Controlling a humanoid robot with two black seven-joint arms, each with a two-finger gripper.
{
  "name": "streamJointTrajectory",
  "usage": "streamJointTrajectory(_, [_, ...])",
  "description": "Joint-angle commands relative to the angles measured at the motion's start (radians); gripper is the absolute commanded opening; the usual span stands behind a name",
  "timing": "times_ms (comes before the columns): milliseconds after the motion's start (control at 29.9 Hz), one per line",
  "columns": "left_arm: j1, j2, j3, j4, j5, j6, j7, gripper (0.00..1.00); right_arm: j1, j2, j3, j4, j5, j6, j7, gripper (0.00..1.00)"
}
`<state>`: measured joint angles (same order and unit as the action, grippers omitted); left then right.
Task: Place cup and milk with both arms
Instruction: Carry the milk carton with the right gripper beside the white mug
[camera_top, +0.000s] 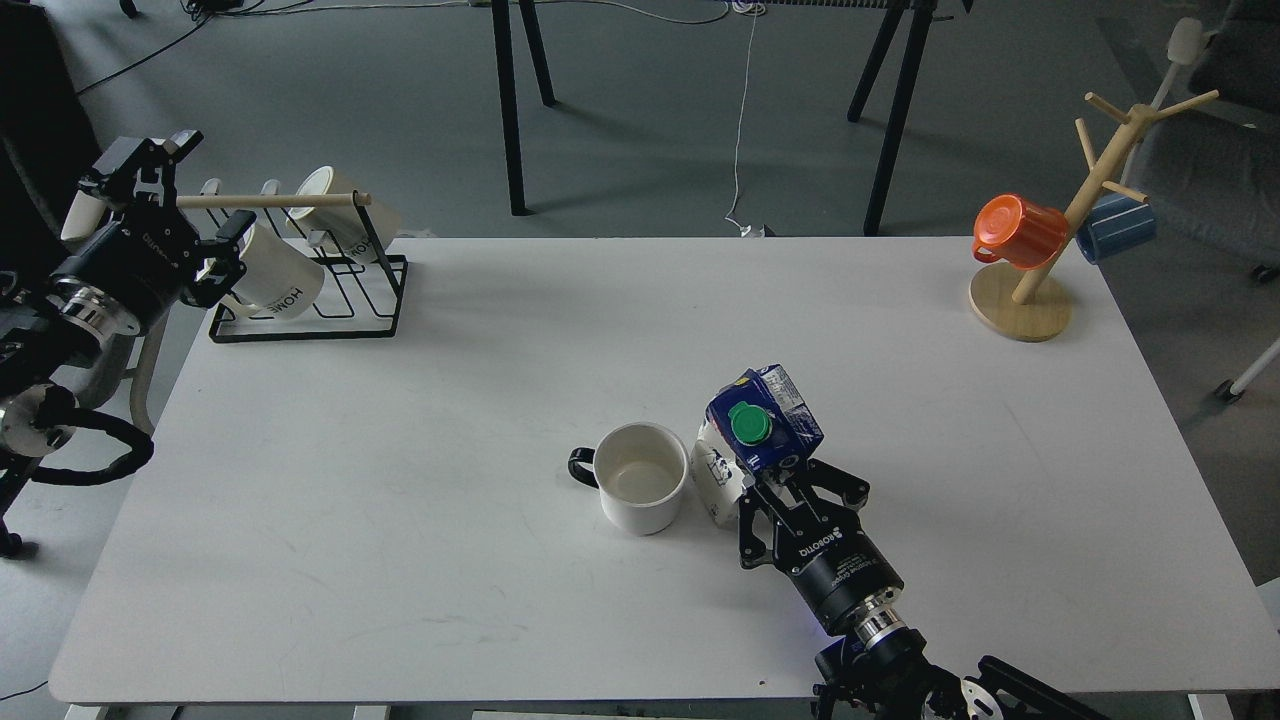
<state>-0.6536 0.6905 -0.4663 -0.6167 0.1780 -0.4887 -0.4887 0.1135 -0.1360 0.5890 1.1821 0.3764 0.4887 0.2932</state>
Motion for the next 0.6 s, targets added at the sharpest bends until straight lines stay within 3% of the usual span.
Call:
streamJointTrajectory(0, [0.0, 0.0, 0.0, 0.0, 0.0, 0.0, 0.0, 0.96, 0.0, 0.001, 0.0, -0.002, -0.004, 0.0, 0.0, 0.36])
streamJointTrajectory(134, [0.002, -0.002, 0.0, 0.0, 0.0, 0.0, 0.0, 0.96, 0.0, 0.001, 0.0, -0.002, -0.004, 0.0, 0.0, 0.48])
streamJointTrajectory(167, [0.002, -0.002, 0.0, 0.0, 0.0, 0.0, 0.0, 0.96, 0.0, -0.001, 0.0, -0.002, -0.004, 0.0, 0.001, 0.57])
streamJointTrajectory(234, [0.002, -0.002, 0.0, 0.0, 0.0, 0.0, 0.0, 0.96, 0.0, -0.001, 0.002, -0.001, -0.004, 0.0, 0.0, 0.96])
streamJointTrajectory(568, [0.006, -0.002, 0.0, 0.0, 0.0, 0.0, 0.0, 0.96, -0.009, -0.004, 0.003, 0.017, -0.001, 0.0, 0.001, 0.98])
